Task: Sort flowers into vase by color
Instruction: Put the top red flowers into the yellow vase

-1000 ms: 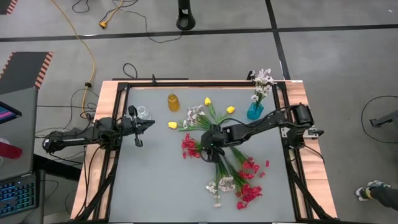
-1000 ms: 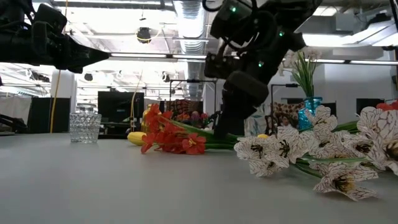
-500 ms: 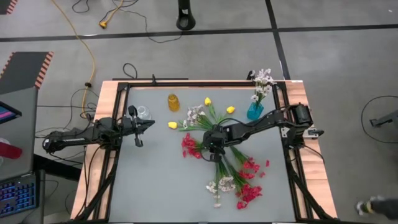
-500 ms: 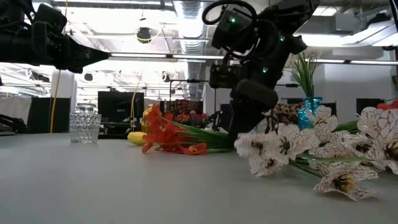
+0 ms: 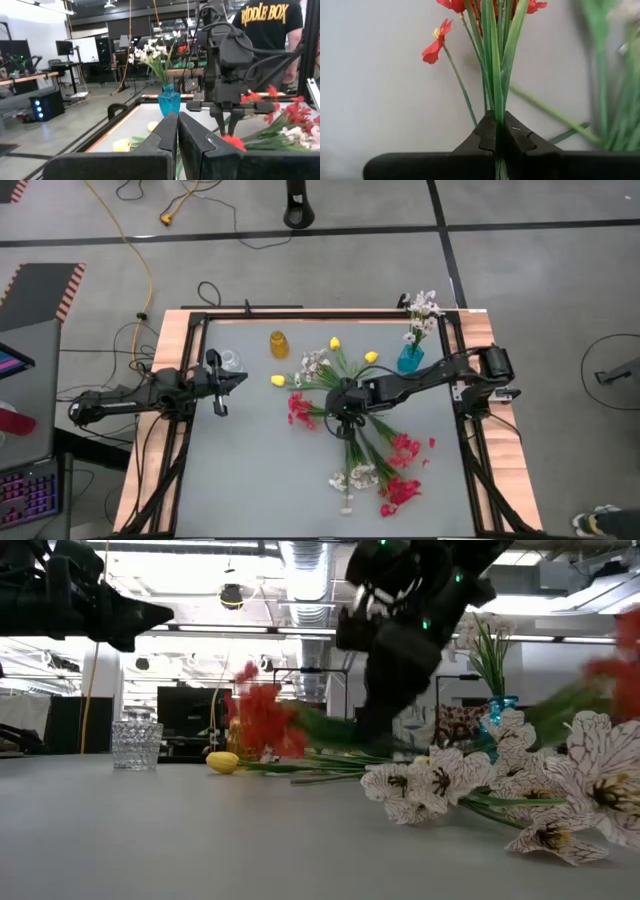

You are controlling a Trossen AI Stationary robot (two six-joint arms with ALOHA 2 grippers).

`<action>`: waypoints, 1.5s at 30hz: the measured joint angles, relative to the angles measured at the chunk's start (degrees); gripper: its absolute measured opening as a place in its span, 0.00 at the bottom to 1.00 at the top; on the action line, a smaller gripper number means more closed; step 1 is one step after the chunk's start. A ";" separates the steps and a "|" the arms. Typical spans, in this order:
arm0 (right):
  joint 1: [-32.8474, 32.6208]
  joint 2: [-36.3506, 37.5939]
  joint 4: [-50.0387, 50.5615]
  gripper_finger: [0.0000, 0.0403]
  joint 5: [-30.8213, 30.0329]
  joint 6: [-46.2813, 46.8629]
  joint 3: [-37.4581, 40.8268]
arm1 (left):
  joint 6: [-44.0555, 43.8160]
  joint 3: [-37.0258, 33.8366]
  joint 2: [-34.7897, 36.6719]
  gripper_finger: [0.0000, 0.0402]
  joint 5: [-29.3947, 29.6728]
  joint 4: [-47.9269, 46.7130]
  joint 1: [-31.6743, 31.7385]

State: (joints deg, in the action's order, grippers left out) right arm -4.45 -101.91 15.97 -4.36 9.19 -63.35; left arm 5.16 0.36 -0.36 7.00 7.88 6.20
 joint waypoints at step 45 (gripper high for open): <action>4.14 11.63 -43.89 0.09 -3.50 -7.78 -0.01 | -7.88 0.02 -14.10 0.45 -3.15 21.84 -2.58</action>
State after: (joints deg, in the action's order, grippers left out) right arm -0.32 -90.28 -27.92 -7.86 1.41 -63.36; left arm -2.72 0.38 -14.47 3.86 29.73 3.62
